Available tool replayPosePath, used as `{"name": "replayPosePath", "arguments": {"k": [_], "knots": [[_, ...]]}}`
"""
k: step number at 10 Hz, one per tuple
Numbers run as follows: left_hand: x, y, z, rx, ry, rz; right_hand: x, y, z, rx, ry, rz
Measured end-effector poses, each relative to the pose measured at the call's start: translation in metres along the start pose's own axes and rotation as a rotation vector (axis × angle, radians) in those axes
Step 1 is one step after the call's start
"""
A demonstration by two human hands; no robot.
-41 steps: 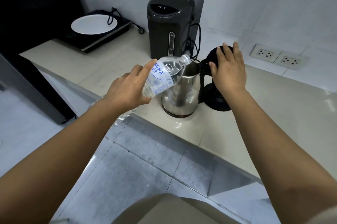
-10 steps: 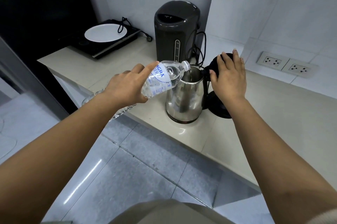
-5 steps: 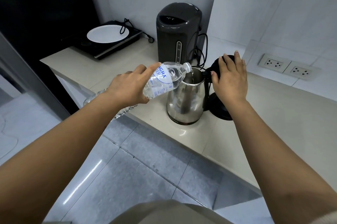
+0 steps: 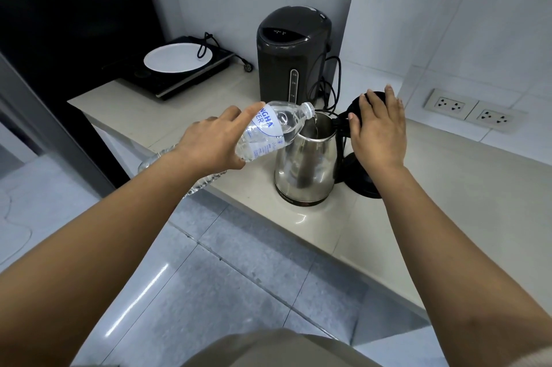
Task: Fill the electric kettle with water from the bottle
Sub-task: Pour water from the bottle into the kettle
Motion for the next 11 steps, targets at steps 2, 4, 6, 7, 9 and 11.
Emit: {"name": "replayPosePath", "arguments": {"k": [2, 4, 6, 7, 9, 11], "knots": [[-0.0003, 0.0010, 0.0006, -0.011, 0.008, -0.006, -0.0001, 0.0003, 0.0003, 0.000, -0.006, -0.001], [-0.0015, -0.0005, 0.0006, -0.022, -0.004, -0.010, 0.0002, 0.0011, -0.0015, -0.005, 0.004, 0.001], [-0.0025, -0.0016, 0.0006, -0.025, 0.001, -0.007, -0.0001, 0.0013, -0.0026, -0.013, 0.017, 0.004], [-0.0033, -0.0019, 0.0003, -0.029, 0.002, -0.006, -0.0003, 0.0014, -0.0024, -0.008, 0.019, 0.003], [-0.0043, -0.0021, -0.0010, -0.033, -0.002, -0.007, 0.0007, 0.0013, -0.0021, -0.004, 0.016, 0.000], [-0.0039, -0.0002, -0.0022, -0.029, -0.005, -0.005, 0.0005, 0.0011, -0.0024, -0.008, 0.015, 0.000]]}}
Point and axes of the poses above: each hand's wrist, its own x-axis away from the middle knuckle, its own z-axis out of the back of the hand, y = z × x, the point moved 3 cm from there along -x, towards the middle knuckle, and after that the axes turned 4 degrees about -y, right-handed, at the moved point
